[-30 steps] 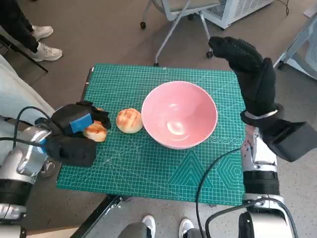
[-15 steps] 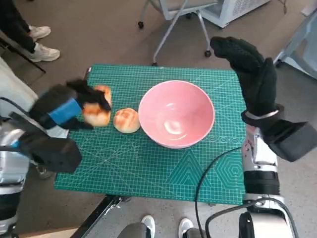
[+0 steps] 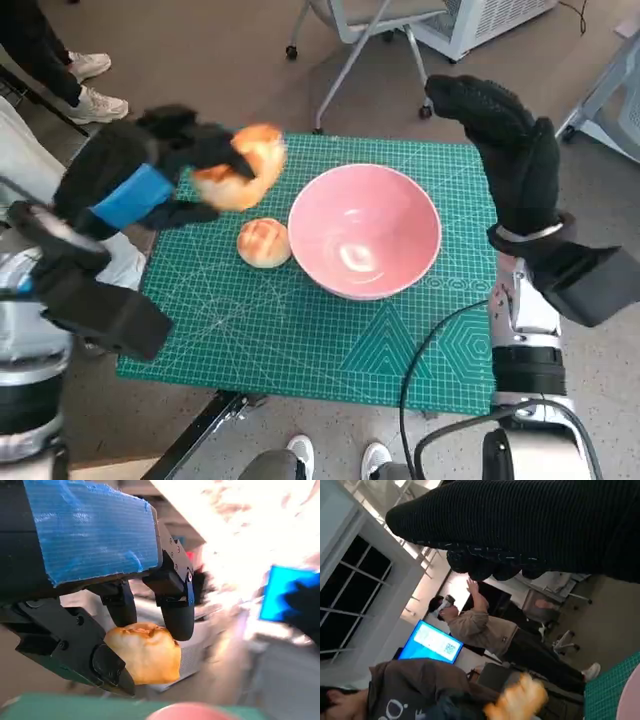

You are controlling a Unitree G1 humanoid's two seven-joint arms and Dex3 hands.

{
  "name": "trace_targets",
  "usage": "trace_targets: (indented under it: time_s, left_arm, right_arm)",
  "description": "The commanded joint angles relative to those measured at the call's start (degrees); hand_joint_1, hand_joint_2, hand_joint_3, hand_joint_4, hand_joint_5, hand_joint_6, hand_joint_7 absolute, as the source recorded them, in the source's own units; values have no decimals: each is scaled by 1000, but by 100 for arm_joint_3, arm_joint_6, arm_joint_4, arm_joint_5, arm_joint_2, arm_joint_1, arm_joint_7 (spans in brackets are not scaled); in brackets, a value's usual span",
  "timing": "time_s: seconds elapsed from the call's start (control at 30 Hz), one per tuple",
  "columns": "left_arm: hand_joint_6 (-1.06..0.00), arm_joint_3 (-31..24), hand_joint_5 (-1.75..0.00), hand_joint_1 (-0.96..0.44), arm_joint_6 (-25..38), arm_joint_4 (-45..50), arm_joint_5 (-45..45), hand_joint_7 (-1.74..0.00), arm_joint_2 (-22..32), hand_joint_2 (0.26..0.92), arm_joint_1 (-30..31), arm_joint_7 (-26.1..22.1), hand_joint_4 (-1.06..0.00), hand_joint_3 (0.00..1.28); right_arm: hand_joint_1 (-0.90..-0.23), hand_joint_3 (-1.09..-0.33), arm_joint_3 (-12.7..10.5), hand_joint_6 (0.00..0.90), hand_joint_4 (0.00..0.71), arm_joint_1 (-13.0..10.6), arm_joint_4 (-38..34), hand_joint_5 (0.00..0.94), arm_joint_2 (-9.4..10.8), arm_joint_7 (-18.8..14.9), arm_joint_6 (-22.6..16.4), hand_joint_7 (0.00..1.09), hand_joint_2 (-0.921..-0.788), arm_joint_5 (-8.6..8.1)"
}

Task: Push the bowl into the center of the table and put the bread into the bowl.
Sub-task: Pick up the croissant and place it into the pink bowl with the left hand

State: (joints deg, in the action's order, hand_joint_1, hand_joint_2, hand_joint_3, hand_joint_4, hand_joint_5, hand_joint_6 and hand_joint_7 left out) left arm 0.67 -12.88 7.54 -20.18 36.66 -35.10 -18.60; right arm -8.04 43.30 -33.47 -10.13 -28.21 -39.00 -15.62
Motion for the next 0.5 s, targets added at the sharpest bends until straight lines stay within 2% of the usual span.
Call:
trace_targets:
  time_s: [0.03,0.23,0.5]
  left_arm:
    - [-744,368,-982,2,43,12,-47,-1057,-439,892,-459,39,-841,3]
    - [-755,819,-963,2,-112,-443,-80,-1065,-884,891,-917,-23,-838,2]
    - [-729,1394,-964,2,-688,-1733,-215,-1100,-1357,899,-1446,-20,-827,4]
  right_arm:
    - [-662,-735,-14,-1,158,-185,34,0,1,16,93,501,-921,3]
    - [-664,-734,-37,-1,154,-259,123,0,-24,32,115,501,-921,-2]
    - [-665,-729,-108,-1,156,-355,211,1,-71,49,140,505,-921,-14]
